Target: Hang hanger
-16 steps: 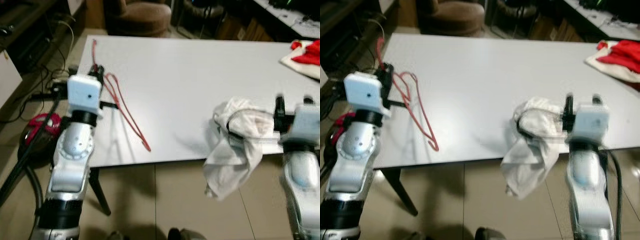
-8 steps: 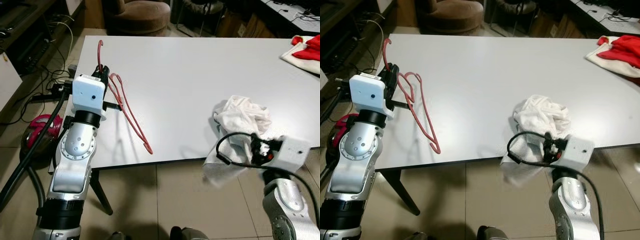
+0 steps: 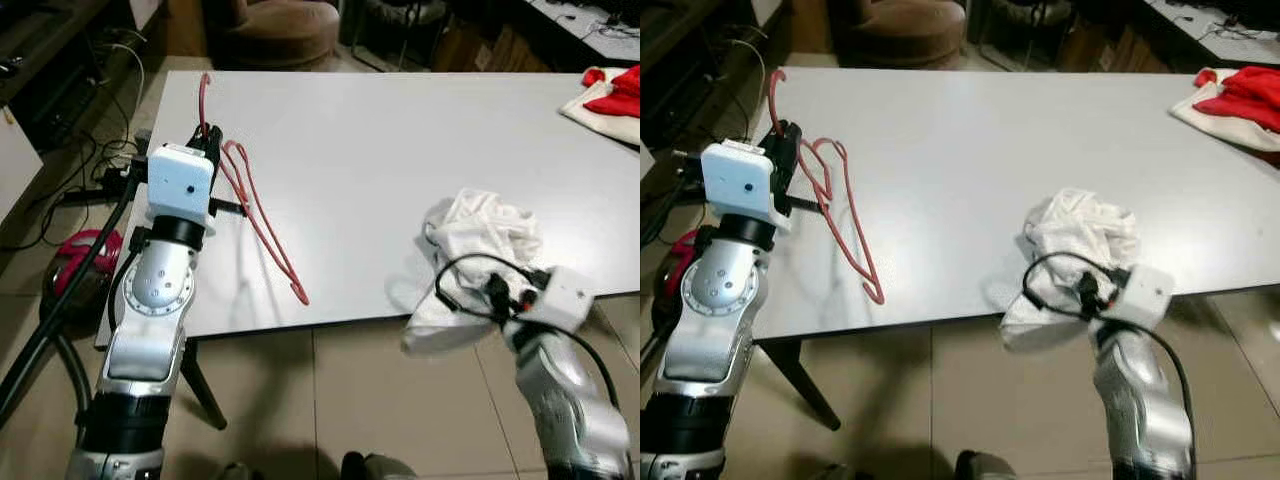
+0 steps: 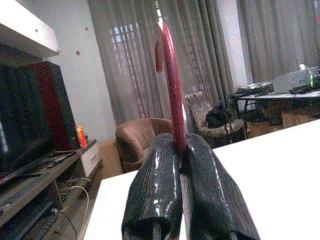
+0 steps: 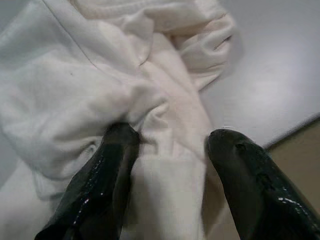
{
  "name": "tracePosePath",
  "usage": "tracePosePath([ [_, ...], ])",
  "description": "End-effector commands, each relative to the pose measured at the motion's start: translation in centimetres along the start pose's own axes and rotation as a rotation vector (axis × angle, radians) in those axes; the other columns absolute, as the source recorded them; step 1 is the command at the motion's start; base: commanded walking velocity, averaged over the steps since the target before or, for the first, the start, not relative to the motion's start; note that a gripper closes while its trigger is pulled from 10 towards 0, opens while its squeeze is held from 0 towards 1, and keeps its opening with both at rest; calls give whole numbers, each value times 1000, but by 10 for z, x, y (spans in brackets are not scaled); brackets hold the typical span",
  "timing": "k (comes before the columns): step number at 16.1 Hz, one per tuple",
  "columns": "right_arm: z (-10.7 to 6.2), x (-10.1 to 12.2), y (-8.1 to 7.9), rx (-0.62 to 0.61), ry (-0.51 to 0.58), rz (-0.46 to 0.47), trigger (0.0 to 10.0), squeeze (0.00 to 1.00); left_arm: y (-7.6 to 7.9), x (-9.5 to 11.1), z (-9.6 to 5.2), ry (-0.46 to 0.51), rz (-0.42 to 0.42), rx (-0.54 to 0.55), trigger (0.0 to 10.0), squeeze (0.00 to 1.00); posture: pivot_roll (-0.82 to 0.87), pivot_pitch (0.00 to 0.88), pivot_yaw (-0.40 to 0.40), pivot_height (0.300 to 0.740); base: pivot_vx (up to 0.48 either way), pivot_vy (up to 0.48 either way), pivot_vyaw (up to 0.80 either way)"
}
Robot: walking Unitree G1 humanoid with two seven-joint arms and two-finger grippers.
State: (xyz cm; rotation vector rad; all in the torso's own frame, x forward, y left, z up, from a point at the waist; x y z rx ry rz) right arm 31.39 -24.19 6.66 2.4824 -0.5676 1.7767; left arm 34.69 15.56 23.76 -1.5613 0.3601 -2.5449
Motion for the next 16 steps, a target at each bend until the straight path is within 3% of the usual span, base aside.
tracePosePath([
  [1, 5, -1, 11, -27, -17, -2, 10000, 0, 4, 10, 5, 37, 3, -17, 10000, 0, -91, 74, -30, 740, 0, 0, 0],
  [6, 49, -3, 32, -36, -93, -213, 10000, 0, 8, 13, 3, 40, 1, -34, 10000, 0, -66, 87, -30, 740, 0, 0, 0],
  [8, 66, 13, 35, -35, -84, -356, 10000, 0, 10, 10, 2, 33, 4, -44, 10000, 0, -61, 90, -27, 740, 0, 0, 0],
  [9, 70, 21, 33, -31, -69, -373, 10000, 0, 10, 11, 3, 32, 3, -45, 10000, 0, -57, 94, -27, 740, 0, 0, 0],
  [14, 84, 111, -13, 27, 207, -537, 10000, 0, 10, 8, 2, 19, 14, -51, 10000, 0, -42, 106, -25, 740, 0, 0, 0],
  [16, 84, 129, -27, 39, 267, -444, 10000, 0, 12, 9, 1, 19, 17, -55, 10000, 0, -32, 107, -37, 740, 0, 0, 0],
])
Point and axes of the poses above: a point about 5 cm out from each wrist's last joint towards the gripper, its own z axis pointing out of the wrist towards the gripper, its own x axis along the axis of the wrist's last joint, y = z × x, the point moved 5 cm from there along z, pointing out of the wrist towards the gripper, and after that the axes turned 2 degrees about -z, right-handed, at the moved point
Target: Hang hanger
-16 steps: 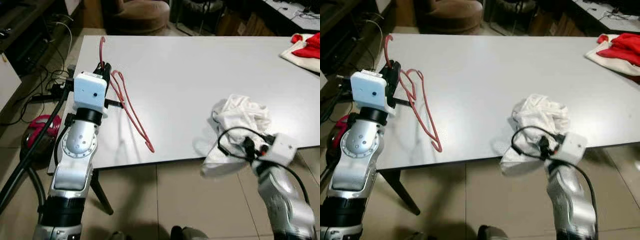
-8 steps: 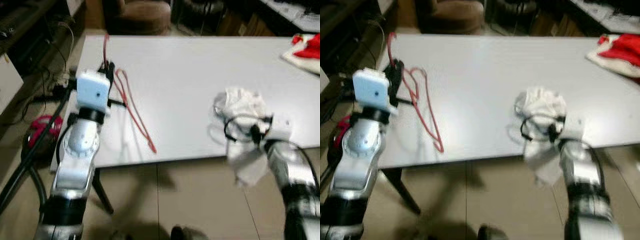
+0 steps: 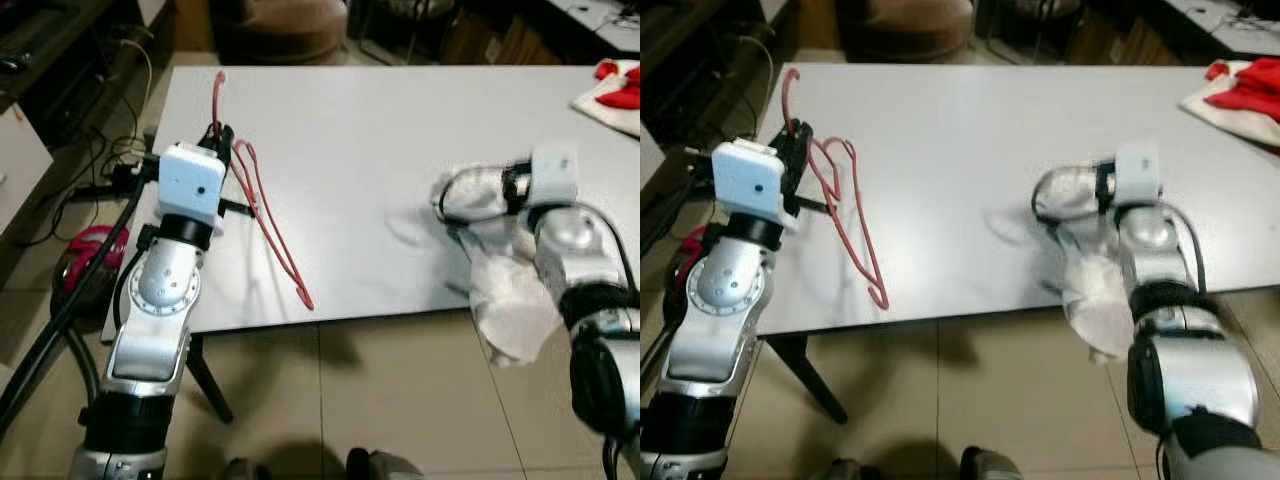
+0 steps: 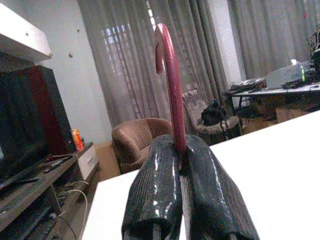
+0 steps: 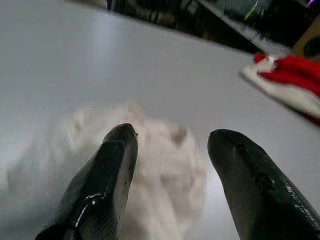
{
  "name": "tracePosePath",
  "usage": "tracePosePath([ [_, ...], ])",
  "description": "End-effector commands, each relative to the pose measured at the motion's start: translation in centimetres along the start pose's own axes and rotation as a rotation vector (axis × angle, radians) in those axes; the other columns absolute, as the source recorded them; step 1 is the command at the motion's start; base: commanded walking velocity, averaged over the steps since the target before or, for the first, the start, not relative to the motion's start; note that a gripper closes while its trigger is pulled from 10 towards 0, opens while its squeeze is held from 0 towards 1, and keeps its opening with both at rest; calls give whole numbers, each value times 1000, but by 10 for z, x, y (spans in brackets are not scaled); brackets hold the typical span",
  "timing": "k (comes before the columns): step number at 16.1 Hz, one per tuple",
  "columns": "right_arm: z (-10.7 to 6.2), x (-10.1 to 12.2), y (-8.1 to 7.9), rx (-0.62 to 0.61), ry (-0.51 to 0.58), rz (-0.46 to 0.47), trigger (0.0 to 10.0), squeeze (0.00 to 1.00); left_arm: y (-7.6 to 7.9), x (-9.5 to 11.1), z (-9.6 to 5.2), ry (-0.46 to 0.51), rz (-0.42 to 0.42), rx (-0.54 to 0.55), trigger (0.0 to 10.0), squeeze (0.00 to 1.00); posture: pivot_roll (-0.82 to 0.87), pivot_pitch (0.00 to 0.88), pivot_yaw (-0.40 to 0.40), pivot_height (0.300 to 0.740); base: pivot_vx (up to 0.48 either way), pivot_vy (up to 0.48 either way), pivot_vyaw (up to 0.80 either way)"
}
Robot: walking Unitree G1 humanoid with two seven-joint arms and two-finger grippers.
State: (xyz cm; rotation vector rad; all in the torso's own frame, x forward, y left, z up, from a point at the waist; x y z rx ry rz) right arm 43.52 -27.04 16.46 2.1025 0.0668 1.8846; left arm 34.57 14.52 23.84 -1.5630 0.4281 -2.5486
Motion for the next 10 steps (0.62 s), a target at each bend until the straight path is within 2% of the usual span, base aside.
tracePosePath([
  [1, 1, 7, -4, 8, 37, 74, 10000, 0, 2, 6, 0, 14, 5, -7, 10000, 0, -29, 105, -44, 740, 0, 0, 0],
  [2, 0, 25, -7, 3, 134, 120, 10000, 0, 1, 5, -1, 10, -6, 1, 10000, 0, -31, 102, -47, 740, 0, 0, 0],
  [3, -2, 32, -8, -6, 186, 113, 10000, 0, 1, 4, -2, 1, -21, 8, 10000, 0, -30, 99, -49, 740, 0, 0, 0],
  [4, -15, 44, -17, -10, 306, 84, 10000, 0, 3, -1, -5, -35, -68, 25, 10000, 0, -33, 91, -52, 740, 0, 0, 0],
  [5, -39, 53, -27, -12, 413, 95, 10000, 0, 10, -9, -9, -86, -122, 24, 10000, 0, -37, 84, -53, 740, 0, 0, 0],
  [7, -81, 51, -38, -21, 470, 95, 10000, 0, 18, -13, -19, -114, -185, 29, 10000, 0, -54, 73, -52, 740, 0, 0, 0],
  [8, -95, 51, -43, -9, 491, 76, 10000, 0, 18, -12, -22, -109, -191, 37, 10000, 0, -64, 67, -51, 740, 0, 0, 0],
  [9, -121, 43, -45, 5, 501, 40, 10000, 0, 15, -4, -26, -84, -195, 64, 10000, 0, -70, 57, -51, 740, 0, -480, 681],
  [10, -123, 36, -44, 4, 480, 29, 10000, 0, 15, -3, -25, -79, -200, 68, 10000, 0, -70, 53, -51, 740, 0, -480, 725],
])
Point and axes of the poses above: a point about 5 cm out from each wrist's last joint towards the gripper, its own z axis pointing out of the wrist towards the gripper, its own x axis along the axis of the wrist's last joint, y = z × x, the point moved 5 cm from there along z, pointing out of the wrist towards the gripper, and after that the axes turned 2 degrees about -z, right-handed, at the moved point
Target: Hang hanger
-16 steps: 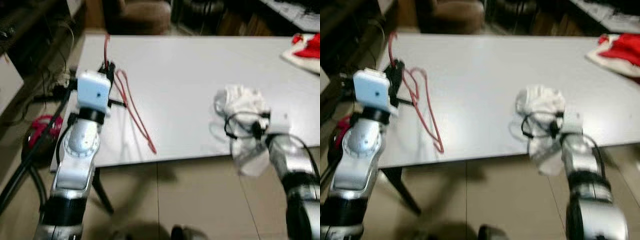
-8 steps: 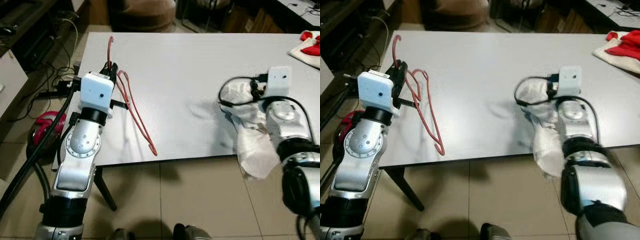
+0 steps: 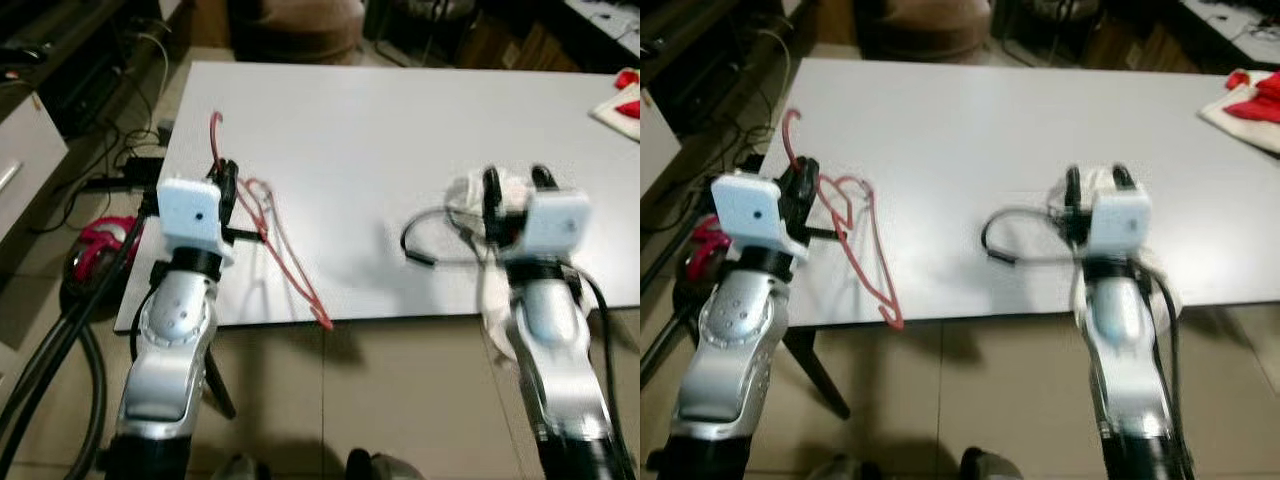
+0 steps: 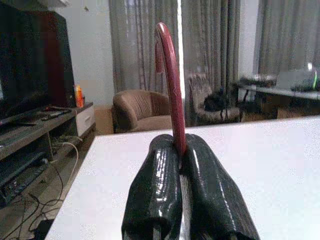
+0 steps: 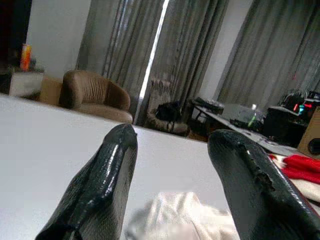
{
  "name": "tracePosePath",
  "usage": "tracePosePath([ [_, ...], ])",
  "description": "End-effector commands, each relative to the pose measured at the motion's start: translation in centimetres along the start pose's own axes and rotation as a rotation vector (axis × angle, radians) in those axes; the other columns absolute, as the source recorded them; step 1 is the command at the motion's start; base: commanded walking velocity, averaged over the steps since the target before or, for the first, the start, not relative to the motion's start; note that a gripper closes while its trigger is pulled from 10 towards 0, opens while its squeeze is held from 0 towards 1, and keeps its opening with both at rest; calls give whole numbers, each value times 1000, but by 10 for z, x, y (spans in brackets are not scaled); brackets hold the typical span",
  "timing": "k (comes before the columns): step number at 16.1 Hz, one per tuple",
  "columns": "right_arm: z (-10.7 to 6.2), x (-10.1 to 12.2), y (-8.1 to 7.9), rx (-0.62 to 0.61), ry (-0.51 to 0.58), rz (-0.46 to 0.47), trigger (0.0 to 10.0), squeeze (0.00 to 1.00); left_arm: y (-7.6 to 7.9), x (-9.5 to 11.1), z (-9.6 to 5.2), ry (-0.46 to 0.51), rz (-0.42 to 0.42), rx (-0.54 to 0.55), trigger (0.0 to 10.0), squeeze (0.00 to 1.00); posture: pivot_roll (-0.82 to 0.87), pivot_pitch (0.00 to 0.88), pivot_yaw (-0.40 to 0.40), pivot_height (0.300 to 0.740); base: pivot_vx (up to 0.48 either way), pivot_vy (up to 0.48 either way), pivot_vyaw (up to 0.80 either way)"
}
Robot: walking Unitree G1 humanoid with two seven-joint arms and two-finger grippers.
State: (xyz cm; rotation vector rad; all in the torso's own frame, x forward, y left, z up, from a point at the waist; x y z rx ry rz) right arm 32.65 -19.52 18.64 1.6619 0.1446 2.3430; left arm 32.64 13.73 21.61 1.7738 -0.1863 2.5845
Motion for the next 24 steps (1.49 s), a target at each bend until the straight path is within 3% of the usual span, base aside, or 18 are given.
tracePosePath([
  [1, -2, -4, 2, -8, -32, -18, 10000, 0, 3, 7, 3, 23, -1, 0, 10000, 0, -71, 48, -47, 740, 0, -480, 719],
  [4, -3, -12, -12, 47, -98, 13, 10000, 0, -4, 10, 10, 34, 5, 20, 10000, 0, -70, 45, -38, 740, 0, -480, 715],
  [6, 2, -2, -34, 179, -104, 133, 10000, 0, -16, 16, 19, 57, 17, 34, 10000, 0, -72, 43, -35, 740, 0, -231, 359],
  [8, 14, 6, -37, 285, -117, 271, 10000, 0, -22, 15, 35, 50, 73, 0, 10000, 0, -78, 41, -31, 740, 0, 0, 0],
  [11, 17, 8, -42, 361, -148, 354, 10000, 0, -19, 14, 37, 47, 96, -11, 10000, 0, -78, 42, -29, 740, 0, 0, 0],
  [13, 7, 19, -66, 512, -170, 497, 10000, 0, -12, 12, 36, 45, 89, -21, 10000, 0, -72, 41, -26, 740, 0, 0, 0],
  [14, 3, 23, -72, 563, -173, 528, 10000, 0, -11, 11, 36, 45, 86, -23, 10000, 0, -71, 40, -25, 740, 0, 0, 0],
  [15, -12, 31, -88, 693, -176, 537, 10000, 0, -9, 10, 37, 42, 76, -19, 10000, 0, -81, 38, -19, 740, 0, 0, 0],
  [17, -38, 35, -104, 852, -178, 432, 10000, 0, -6, 9, 45, 29, 75, 30, 10000, 0, -107, 38, -1, 740, 0, 0, 0],
  [22, -69, 8, -119, 951, -204, 94, 10000, 0, 17, 13, 59, 34, 42, 22, 10000, 0, -140, 37, 20, 740, 0, 0, 0],
  [24, -78, 4, -115, 958, -211, 103, 10000, 0, 21, 11, 63, 24, 78, 44, 10000, 0, -151, 38, 30, 740, 0, 0, 0],
])
Point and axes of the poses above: a point about 5 cm out from each wrist's last joint towards the gripper, its own z axis pointing out of the wrist towards the gripper, its own x axis along the axis of the wrist's last joint, y = z × x, the point moved 5 cm from there along z, pointing out of the wrist towards the gripper, and after that the axes turned 2 degrees about -z, right-handed, at the moved point
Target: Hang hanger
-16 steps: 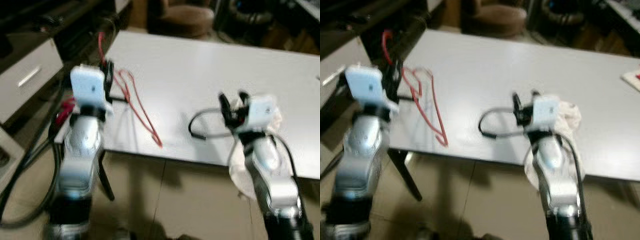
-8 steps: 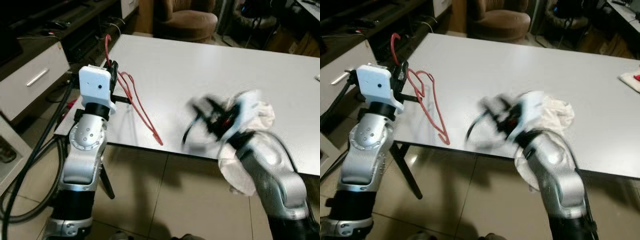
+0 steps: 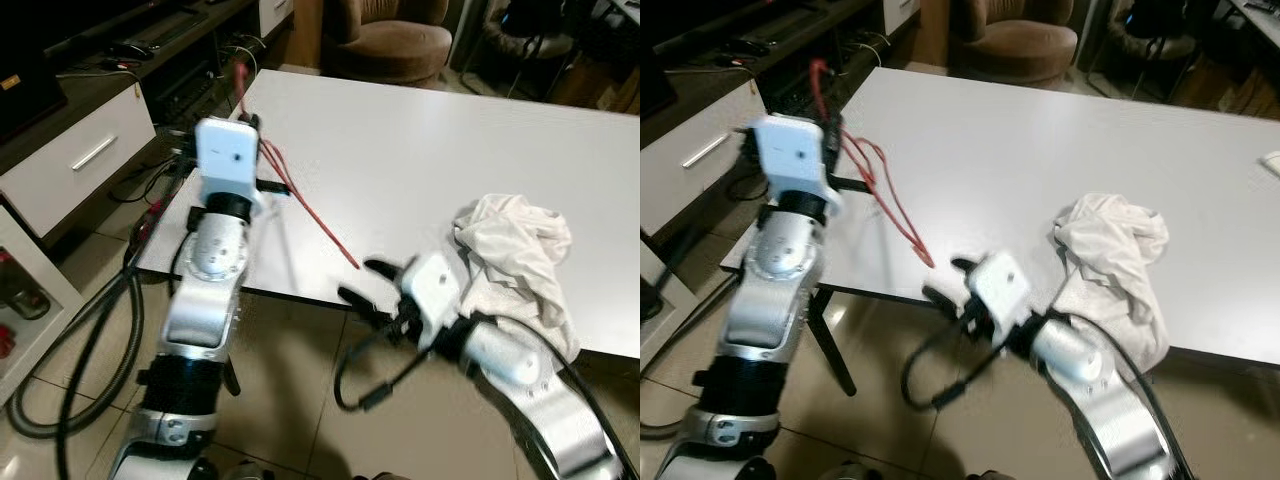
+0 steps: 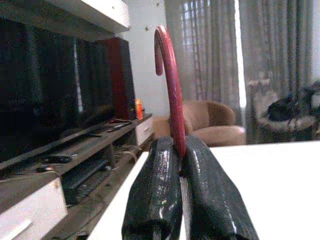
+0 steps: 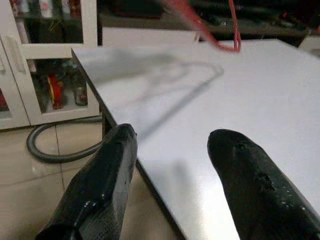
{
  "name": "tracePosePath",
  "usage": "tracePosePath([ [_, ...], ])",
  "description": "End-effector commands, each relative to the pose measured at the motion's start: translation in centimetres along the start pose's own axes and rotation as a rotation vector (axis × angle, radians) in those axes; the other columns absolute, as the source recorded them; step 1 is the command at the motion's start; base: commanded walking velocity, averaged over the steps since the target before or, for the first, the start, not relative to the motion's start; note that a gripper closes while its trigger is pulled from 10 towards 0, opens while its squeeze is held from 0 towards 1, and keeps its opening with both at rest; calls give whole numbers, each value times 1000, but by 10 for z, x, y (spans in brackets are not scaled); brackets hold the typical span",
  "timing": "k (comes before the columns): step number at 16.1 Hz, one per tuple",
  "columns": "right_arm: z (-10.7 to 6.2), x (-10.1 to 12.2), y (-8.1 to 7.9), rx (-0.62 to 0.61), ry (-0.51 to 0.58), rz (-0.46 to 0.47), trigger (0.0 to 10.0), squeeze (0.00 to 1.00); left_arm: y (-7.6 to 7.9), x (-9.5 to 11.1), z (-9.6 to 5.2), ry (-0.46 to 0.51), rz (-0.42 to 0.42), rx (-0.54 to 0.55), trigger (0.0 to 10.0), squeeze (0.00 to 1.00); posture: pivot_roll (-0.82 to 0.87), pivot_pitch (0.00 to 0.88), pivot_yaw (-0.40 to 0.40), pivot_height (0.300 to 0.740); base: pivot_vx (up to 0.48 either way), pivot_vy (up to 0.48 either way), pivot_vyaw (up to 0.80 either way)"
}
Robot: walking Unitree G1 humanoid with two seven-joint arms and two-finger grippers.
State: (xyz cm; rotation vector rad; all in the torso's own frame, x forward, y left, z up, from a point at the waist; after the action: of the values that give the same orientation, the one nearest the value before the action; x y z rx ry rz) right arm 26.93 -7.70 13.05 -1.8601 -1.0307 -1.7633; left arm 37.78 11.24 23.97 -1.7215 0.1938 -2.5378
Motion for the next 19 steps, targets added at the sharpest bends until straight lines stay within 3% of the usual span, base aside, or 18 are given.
tracePosePath([
  [1, -2, 10, 4, -16, 38, -46, 10000, 0, 1, 5, 6, 9, 35, 28, 10000, 0, -159, 38, 35, 740, 0, 0, 0],
  [5, 0, 29, 3, -40, 120, -87, 10000, 0, 3, 3, 7, 4, 37, 31, 10000, 0, -170, 39, 42, 740, 0, 0, 0],
  [6, -2, 33, 6, -66, 138, -114, 10000, 580, 3, 2, 6, 3, 38, 31, 10000, 0, -172, 41, 42, 740, 0, 0, 0],
  [7, -5, 38, 11, -111, 161, -148, 10000, 1000, 3, 1, 5, 3, 39, 30, 10000, 0, -172, 42, 40, 740, 0, 0, 0],
  [8, -9, 41, 18, -173, 170, -237, 10000, 1000, 3, 1, 4, 8, 50, 32, 10000, 0, -173, 46, 37, 740, 0, 0, 0],
  [10, -12, 38, 15, -179, 168, -268, 10000, 1000, 4, -1, 2, 4, 53, 32, 10000, 0, -174, 49, 34, 740, 0, 0, 0],
  [15, 1, 29, 3, -137, 167, -256, 10000, 1000, 4, -3, 1, 0, 61, 29, 10000, 0, -164, 53, 33, 740, 0, 0, 0],
  [16, 5, 30, 0, -113, 173, -268, 10000, 0, 5, -2, 0, 2, 62, 27, 10000, 0, -161, 54, 32, 740, 0, 0, 0],
  [19, 18, 34, 2, -128, 199, -280, 10000, 0, 8, 0, -1, 6, 58, 22, 10000, 0, -153, 53, 27, 740, 0, 0, 0],
])
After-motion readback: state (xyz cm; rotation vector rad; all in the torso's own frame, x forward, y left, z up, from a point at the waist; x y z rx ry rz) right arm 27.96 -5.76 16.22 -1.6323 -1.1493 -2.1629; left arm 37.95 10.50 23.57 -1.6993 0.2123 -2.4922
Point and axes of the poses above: a point about 5 cm out from each wrist's last joint towards the gripper, its own z axis pointing out of the wrist towards the gripper, its own x axis along the axis of the wrist's last joint, y = z × x, the point moved 5 cm from there along z, pointing out of the wrist towards the gripper, and after that the axes turned 2 degrees about -z, right-handed, at the moved point
